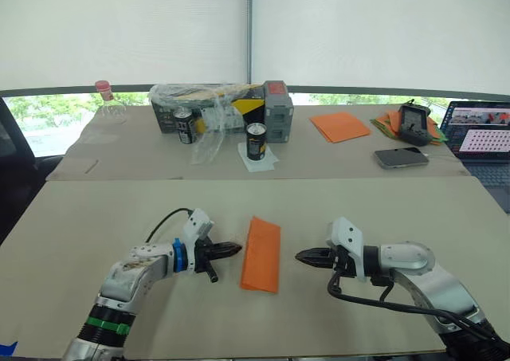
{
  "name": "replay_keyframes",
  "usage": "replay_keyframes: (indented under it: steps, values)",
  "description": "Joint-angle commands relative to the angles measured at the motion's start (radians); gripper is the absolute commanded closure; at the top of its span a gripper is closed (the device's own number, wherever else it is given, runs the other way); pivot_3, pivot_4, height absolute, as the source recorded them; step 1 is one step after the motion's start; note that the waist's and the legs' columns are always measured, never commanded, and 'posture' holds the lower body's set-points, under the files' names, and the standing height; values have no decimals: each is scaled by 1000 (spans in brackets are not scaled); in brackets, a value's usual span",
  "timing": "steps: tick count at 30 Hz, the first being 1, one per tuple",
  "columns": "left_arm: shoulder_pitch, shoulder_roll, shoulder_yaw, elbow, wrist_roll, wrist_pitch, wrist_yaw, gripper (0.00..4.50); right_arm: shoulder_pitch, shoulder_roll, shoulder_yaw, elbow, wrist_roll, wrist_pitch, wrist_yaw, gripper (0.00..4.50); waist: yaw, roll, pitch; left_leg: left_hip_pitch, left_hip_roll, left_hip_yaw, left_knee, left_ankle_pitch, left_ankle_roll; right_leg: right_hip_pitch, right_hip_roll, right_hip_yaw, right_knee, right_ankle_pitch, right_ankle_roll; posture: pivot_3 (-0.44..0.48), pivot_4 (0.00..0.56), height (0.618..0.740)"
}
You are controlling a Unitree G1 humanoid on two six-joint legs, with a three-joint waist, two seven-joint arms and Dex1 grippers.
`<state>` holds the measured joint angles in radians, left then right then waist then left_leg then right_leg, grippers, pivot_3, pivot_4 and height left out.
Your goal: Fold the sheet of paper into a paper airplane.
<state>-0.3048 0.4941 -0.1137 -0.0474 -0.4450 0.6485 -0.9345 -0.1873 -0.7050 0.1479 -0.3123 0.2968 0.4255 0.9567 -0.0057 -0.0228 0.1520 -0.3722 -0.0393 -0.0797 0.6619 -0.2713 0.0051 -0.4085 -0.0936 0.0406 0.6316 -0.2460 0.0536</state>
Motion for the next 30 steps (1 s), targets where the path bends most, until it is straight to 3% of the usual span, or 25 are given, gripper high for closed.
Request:
replay_keyframes:
  steps: [1,20,25,30]
  values:
    - [-34,-36,-55,5,15,-52,-37,4500,3,-6,-53,-39,11,22,-37,4433,1,0,0,0,0,0,0,0,0,0,0,0,0,0,0,0,150,740]
    - [-220,-256,-337,277,224,-138,-67,4500,54,-59,-255,-282,70,237,-188,4433,14,0,0,2,-1,0,4,0,0,5,1,-1,1,1,1,0,150,740]
    - [-260,-287,-350,338,264,-149,-74,4500,78,-88,-238,-323,51,291,-220,4433,22,0,0,2,-3,0,10,-1,2,8,0,-1,0,2,3,0,150,740]
    - [-302,-296,-437,350,328,-173,-130,4500,80,-109,-237,-328,40,338,-259,4433,22,0,0,2,-4,0,16,-2,5,12,0,-1,-1,3,5,0,150,740]
